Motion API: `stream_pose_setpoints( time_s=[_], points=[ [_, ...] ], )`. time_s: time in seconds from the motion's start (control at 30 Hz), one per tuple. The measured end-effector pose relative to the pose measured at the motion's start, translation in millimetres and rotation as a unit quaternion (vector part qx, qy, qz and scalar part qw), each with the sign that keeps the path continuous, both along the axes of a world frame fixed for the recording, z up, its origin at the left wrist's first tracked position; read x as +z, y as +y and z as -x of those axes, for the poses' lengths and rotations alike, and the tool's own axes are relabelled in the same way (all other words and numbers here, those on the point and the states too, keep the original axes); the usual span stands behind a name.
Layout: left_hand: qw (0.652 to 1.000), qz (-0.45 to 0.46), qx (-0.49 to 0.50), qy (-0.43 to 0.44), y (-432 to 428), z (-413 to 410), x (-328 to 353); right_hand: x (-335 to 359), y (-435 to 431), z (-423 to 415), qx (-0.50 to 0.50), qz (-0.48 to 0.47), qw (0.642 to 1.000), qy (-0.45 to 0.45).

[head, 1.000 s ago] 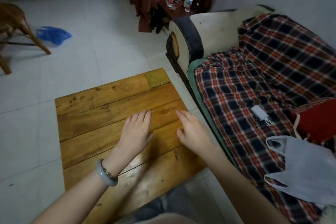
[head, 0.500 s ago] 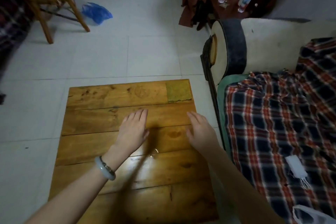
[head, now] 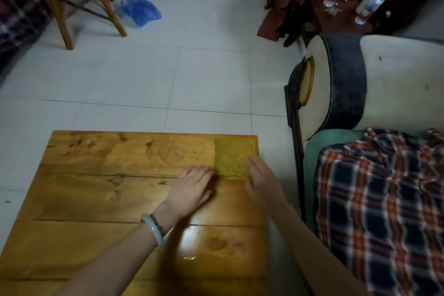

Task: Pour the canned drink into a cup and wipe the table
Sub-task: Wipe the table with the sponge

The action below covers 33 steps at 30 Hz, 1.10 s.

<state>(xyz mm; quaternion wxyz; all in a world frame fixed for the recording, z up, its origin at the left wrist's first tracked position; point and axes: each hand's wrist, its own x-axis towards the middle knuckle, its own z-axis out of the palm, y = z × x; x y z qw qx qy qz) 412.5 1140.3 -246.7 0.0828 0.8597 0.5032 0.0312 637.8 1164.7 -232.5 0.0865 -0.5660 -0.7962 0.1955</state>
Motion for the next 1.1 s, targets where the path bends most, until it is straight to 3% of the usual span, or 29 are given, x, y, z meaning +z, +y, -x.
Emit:
stream_pose_setpoints(
  time_s=[0.23,0.43,0.63,0.9,1.1],
  points=[
    [0.999,0.033,-0.016,-0.009,36,-16,-77,-75,34,7,0.01,0.026,1.0,0.008],
    [0.998,0.007,0.0,-0.056,46,-15,-106,-104,36,0,0.063,0.06,0.996,-0.003],
    [0.999,-0.025,0.002,-0.039,57,-21,-105,-111,36,2,0.078,0.062,0.995,-0.03],
    [0.992,-0.102,-0.022,-0.077,47,-19,-69,-107,49,22,0.104,0.036,0.99,-0.085],
    [0.998,-0.047,-0.034,-0.021,15,-2,-52,-98,38,35,0.18,0.088,0.975,-0.095]
  ],
)
